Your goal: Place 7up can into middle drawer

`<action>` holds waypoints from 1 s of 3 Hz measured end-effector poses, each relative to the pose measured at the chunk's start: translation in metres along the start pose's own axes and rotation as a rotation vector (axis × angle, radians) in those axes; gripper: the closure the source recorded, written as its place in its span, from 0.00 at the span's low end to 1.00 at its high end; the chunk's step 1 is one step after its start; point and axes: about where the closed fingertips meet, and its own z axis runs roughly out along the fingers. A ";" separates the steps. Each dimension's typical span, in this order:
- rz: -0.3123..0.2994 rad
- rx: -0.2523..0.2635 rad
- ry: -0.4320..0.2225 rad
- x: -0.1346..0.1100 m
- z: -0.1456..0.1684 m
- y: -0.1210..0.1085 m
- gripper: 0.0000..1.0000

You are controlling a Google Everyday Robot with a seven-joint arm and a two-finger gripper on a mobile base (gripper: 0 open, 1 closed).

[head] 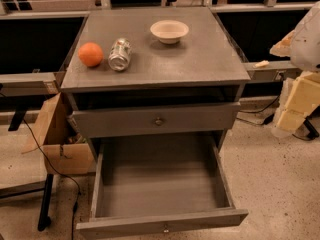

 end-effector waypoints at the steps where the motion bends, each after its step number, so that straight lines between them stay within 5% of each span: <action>1: 0.000 0.000 0.000 0.000 0.000 0.000 0.00; 3: 0.067 0.040 -0.068 -0.034 0.001 -0.005 0.00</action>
Offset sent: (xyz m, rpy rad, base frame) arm 0.0102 0.0308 0.0032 0.0450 -0.0405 -0.0169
